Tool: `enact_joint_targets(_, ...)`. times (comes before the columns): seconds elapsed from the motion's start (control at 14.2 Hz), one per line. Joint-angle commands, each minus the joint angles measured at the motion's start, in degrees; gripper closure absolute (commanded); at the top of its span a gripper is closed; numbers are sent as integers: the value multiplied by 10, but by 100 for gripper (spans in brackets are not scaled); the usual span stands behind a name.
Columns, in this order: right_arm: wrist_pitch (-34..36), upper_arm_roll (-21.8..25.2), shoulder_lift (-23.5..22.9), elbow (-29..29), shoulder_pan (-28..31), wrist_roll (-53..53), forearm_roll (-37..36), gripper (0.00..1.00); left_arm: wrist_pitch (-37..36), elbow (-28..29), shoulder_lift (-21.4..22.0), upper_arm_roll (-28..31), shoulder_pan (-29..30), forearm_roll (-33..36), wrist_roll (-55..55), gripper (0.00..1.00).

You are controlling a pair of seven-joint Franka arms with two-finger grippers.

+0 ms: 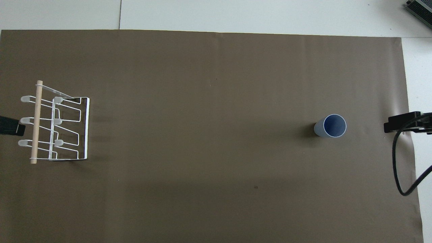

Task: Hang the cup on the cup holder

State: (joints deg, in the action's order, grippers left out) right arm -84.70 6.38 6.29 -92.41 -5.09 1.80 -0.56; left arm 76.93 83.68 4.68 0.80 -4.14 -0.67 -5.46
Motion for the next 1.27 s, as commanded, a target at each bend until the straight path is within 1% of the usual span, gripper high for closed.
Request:
enact_joint_targets(0.0,-50,-1,28,-56,3,-2,-3,0,-5,15,14,0,-1,8,1,0)
enact_joint_targets(0.21,-89,-1,19,-81,2,-3,-1,0,-1,32,23,0,1,8,2,0)
enact_joint_targets(0.35,-151,-1,18,-133,3,-15,-1,0,-1,34,24,0,1,8,2,0)
enact_joint_targets(0.42,-184,-1,10,-155,4,-37,8,0,0,35,24,0,1,8,1,0)
enact_joint_targets(0.56,-240,-1,-9,-176,6,-49,21,0,7,42,27,1,1,8,2,0)
enact_joint_targets(0.64,-253,-1,-23,-179,7,-55,21,0,15,46,29,1,1,8,2,0)
enact_joint_targets(0.92,-319,-1,-103,-183,29,-165,31,0,36,51,31,0,-2,8,0,0)
enact_joint_targets(0.99,-328,-1,-112,-192,31,-196,45,0,37,51,31,0,-4,8,1,0)
enact_joint_targets(1.2,-381,-1,-111,-243,47,-248,51,0,38,53,31,-1,-6,8,2,0)
